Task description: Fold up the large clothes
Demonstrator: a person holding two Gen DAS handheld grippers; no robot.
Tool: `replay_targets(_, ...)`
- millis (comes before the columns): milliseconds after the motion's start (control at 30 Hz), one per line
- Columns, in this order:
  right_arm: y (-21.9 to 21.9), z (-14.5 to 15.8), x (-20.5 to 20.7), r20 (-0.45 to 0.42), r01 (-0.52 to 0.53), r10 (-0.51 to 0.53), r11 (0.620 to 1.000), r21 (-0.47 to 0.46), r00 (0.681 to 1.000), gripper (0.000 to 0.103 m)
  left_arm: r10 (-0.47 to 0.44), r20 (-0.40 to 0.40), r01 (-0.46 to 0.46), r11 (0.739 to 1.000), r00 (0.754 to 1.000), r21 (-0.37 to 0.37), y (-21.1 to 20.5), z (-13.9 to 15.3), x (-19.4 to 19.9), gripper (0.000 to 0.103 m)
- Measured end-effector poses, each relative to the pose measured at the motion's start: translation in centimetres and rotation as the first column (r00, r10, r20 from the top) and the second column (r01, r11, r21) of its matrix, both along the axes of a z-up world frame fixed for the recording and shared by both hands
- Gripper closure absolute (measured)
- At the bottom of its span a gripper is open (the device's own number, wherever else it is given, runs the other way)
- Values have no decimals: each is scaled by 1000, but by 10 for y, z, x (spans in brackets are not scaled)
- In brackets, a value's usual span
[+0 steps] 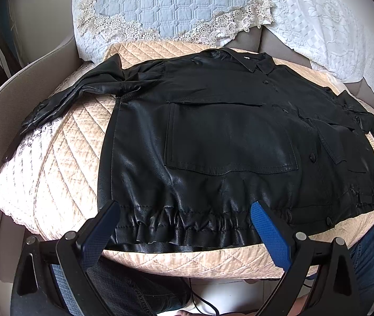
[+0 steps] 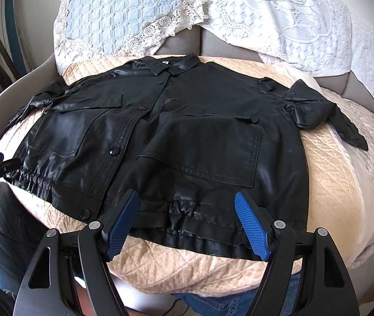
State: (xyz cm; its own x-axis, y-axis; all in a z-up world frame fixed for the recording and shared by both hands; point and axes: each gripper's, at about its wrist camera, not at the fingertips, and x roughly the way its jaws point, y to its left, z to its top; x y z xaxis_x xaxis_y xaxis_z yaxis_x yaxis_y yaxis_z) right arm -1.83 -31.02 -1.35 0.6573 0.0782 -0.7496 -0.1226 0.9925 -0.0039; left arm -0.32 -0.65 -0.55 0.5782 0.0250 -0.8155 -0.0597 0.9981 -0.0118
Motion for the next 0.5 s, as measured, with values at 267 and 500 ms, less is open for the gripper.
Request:
replay_targets(267, 2, 1, 2, 5, 1, -1, 1000, 1, 1000, 27, 0, -1, 0, 1000, 1000, 4, 0, -1, 1, 2)
replay_targets(500, 5, 2, 4, 5, -9, 9, 1000, -3, 1000, 27, 0, -4, 0, 1000, 1000, 1, 1, -1, 2, 2)
